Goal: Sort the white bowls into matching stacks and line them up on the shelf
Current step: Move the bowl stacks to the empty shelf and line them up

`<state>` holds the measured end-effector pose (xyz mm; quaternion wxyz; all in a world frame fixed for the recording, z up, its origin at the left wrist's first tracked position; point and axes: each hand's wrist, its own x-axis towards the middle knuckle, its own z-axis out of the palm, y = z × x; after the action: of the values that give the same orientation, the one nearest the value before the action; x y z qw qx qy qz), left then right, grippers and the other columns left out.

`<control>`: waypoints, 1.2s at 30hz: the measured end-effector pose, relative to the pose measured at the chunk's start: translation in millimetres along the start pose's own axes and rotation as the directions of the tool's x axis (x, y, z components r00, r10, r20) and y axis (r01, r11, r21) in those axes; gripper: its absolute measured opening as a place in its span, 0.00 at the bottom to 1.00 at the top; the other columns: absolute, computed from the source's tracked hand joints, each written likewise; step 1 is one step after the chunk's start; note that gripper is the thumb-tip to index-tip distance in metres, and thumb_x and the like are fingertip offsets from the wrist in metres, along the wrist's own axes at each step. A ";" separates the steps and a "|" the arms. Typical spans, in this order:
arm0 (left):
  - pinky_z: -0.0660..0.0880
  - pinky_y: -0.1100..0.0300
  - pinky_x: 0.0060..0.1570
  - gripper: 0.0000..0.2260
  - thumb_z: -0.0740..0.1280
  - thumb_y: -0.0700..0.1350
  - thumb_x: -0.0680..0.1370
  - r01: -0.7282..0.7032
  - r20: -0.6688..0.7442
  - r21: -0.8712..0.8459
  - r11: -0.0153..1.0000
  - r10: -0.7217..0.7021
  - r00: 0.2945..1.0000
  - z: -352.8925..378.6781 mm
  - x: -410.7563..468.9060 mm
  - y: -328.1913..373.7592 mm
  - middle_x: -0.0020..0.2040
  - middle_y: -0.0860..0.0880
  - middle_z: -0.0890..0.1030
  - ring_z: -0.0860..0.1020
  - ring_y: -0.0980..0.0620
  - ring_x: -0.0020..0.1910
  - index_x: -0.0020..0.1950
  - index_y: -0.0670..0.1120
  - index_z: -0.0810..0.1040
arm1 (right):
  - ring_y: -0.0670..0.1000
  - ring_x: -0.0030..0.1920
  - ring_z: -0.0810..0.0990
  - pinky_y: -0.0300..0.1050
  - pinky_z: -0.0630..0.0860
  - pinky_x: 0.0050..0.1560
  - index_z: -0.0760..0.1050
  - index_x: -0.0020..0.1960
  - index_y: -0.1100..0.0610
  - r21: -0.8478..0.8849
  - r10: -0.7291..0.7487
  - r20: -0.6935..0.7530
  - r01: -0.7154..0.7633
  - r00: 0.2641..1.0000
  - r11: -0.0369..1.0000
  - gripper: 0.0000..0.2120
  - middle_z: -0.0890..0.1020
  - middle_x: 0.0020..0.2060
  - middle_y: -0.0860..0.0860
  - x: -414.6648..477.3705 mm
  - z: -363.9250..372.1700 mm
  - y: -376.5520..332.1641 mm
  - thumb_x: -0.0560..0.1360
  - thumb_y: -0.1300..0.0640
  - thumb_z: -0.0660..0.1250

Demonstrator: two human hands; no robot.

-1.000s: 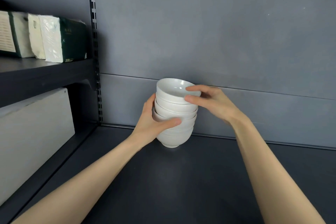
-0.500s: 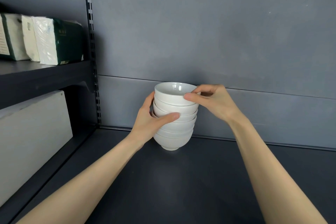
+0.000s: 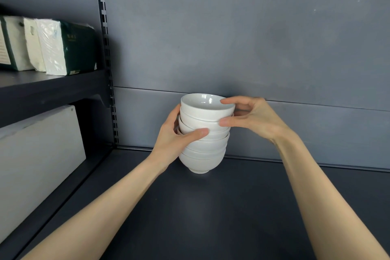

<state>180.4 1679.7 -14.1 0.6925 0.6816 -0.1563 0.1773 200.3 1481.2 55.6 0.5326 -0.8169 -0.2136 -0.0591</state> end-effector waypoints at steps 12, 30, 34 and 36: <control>0.76 0.68 0.47 0.28 0.75 0.39 0.70 -0.005 0.022 0.012 1.000 0.005 1.000 -0.8 0.3 1.9 0.56 0.57 0.82 0.80 0.62 0.54 0.67 0.54 0.72 | 0.44 0.47 0.84 0.29 0.77 0.49 0.78 0.61 0.54 -0.013 -0.003 -0.024 0.003 1.000 1.000 0.28 0.84 0.50 0.48 1.7 1.0 1.0 0.62 0.60 0.80; 0.76 0.67 0.47 0.26 0.76 0.38 0.69 -0.011 0.013 -0.002 1.000 0.011 1.000 -2.9 5.0 0.9 0.55 0.53 0.83 0.81 0.58 0.53 0.65 0.49 0.75 | 0.53 0.51 0.83 0.50 0.81 0.51 0.76 0.62 0.56 0.042 0.023 -0.030 -0.022 0.999 0.999 0.29 0.84 0.52 0.52 4.4 2.3 3.9 0.63 0.62 0.79; 0.76 0.68 0.47 0.26 0.75 0.38 0.69 -0.018 0.020 -0.009 1.000 0.018 1.000 -2.6 3.8 0.1 0.55 0.54 0.83 0.81 0.58 0.53 0.65 0.49 0.74 | 0.50 0.49 0.83 0.46 0.82 0.50 0.75 0.63 0.55 0.027 0.010 -0.016 -0.010 1.000 1.000 0.29 0.82 0.52 0.48 3.4 2.2 3.7 0.64 0.62 0.79; 0.76 0.68 0.47 0.26 0.75 0.38 0.70 -0.028 0.028 -0.005 1.000 0.028 0.999 -2.8 3.2 -0.4 0.54 0.56 0.83 0.81 0.59 0.53 0.65 0.50 0.74 | 0.48 0.47 0.83 0.43 0.81 0.50 0.73 0.65 0.54 0.028 0.008 0.001 -0.008 1.000 1.000 0.31 0.81 0.55 0.47 2.7 1.5 3.3 0.65 0.62 0.78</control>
<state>183.3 1682.6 -13.0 0.6894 0.6800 -0.1758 0.1770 203.9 1482.1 53.1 0.5441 -0.8102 -0.2114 -0.0536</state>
